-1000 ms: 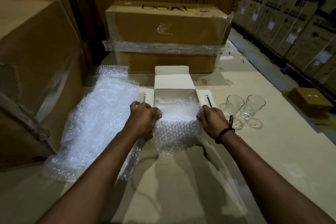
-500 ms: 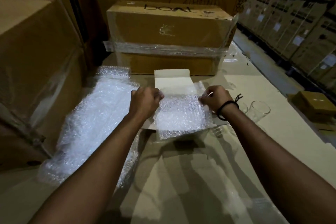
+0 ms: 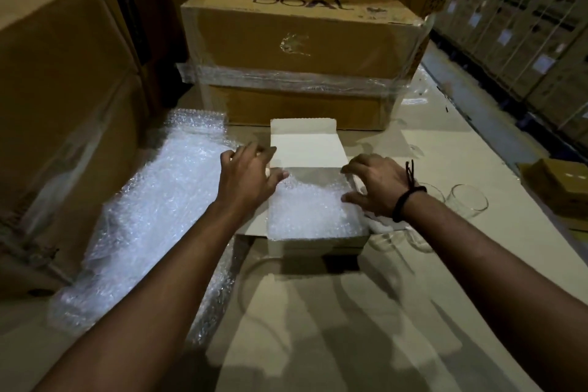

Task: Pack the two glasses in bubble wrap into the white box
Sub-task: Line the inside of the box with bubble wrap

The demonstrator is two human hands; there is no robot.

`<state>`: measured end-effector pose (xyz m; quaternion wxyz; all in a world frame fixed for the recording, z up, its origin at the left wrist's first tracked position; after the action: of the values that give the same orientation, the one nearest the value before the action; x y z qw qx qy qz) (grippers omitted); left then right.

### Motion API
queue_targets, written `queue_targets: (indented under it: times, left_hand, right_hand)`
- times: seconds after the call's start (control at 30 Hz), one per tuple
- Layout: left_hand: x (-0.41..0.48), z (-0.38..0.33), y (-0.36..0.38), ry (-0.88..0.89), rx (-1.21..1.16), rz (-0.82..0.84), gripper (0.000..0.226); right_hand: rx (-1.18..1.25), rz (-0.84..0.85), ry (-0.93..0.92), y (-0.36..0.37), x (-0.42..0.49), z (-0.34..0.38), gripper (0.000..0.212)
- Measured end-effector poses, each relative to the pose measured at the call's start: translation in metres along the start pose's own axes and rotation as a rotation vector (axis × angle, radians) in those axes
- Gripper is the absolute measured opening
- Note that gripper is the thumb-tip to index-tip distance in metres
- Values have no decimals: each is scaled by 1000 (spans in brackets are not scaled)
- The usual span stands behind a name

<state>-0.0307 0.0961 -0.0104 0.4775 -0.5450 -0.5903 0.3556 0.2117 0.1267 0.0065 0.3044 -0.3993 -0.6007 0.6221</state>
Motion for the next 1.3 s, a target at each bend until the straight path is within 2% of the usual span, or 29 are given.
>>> queue_targets:
  times: [0.07,0.17,0.3,0.43,0.57,0.7,0.83,1.07,1.2,1.3]
  left_hand:
    - [-11,-4,-3,123,11,140,53]
    - [-22,-13,10,236,264,446,63]
    - [-13,-23,30,232,554,612,70]
    - [-3,-33,40,196,662,623,66]
    - [1,-36,34,219,652,591,73]
    - [0,-38,40,212,731,638,90]
    - [2,-46,58,218,804,642,85]
    - [1,-37,38,197,704,594,83]
    - [-5,-32,40,175,832,693,77]
    - [-5,-33,50,151,908,751,70]
  right_hand:
    - [-96,120,-124,4,-5,2,69]
    - [-179,308,-164,19,-1,6,80]
    - [-361,391,-178,27,15,15,81]
    - [-461,479,-101,36,26,20,83]
    - [-395,464,-71,26,24,16,85]
    - [-397,470,-71,28,22,22,98]
    - [-489,552,30,41,26,26,109]
    - [-377,466,1,24,22,21,102]
    - [-540,603,-18,31,19,18,95]
    - [-661,626,-6,40,24,21,85]
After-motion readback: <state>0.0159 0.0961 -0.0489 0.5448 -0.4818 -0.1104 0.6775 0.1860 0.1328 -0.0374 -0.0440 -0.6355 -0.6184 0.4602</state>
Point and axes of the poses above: each hand's wrist, its own x-axis towards the middle knuckle, its own y-axis out of the palm, z = x × y, the point moved 3 cm from there along x, towards the middle knuckle, and after that the axes turned 10 degrees about z, right-handed, at the moved point
